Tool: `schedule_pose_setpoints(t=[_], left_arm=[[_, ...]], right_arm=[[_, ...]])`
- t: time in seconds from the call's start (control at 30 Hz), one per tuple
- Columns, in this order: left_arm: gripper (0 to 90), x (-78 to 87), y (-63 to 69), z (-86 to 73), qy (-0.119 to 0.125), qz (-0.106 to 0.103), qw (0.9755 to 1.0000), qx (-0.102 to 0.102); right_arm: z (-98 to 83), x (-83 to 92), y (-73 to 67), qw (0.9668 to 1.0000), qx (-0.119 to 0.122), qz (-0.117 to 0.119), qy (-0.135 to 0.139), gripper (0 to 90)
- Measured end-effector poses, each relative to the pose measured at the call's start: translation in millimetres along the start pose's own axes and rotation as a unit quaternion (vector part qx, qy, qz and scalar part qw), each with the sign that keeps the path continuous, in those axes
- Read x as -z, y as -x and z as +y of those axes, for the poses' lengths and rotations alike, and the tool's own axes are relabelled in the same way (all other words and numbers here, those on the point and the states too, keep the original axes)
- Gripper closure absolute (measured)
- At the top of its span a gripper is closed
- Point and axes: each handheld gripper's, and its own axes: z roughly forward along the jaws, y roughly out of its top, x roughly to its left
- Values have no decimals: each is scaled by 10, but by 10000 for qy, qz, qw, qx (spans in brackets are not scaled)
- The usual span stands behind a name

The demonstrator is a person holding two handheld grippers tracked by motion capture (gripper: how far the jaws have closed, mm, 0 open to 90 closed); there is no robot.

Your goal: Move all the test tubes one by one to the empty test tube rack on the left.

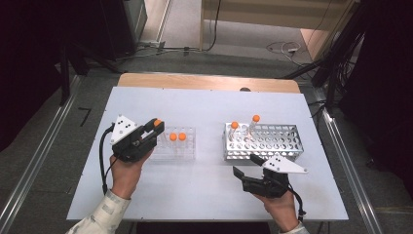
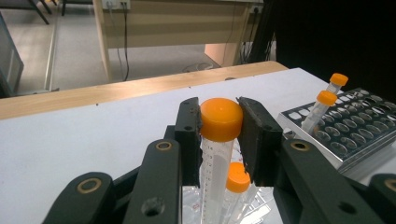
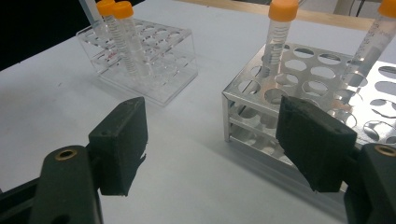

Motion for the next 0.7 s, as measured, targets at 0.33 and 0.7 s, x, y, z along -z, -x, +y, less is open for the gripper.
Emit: schedule_pose_setpoints(t=[0.33, 0.7], left_arm=[[697, -84, 49, -74, -44, 162, 9995, -265], [695, -126, 70, -197, -88, 162, 9991, -388]], right_arm=[[-1, 12, 10, 10000, -7, -9, 25, 238], [-7, -2, 0, 10000, -9, 4, -11, 238]])
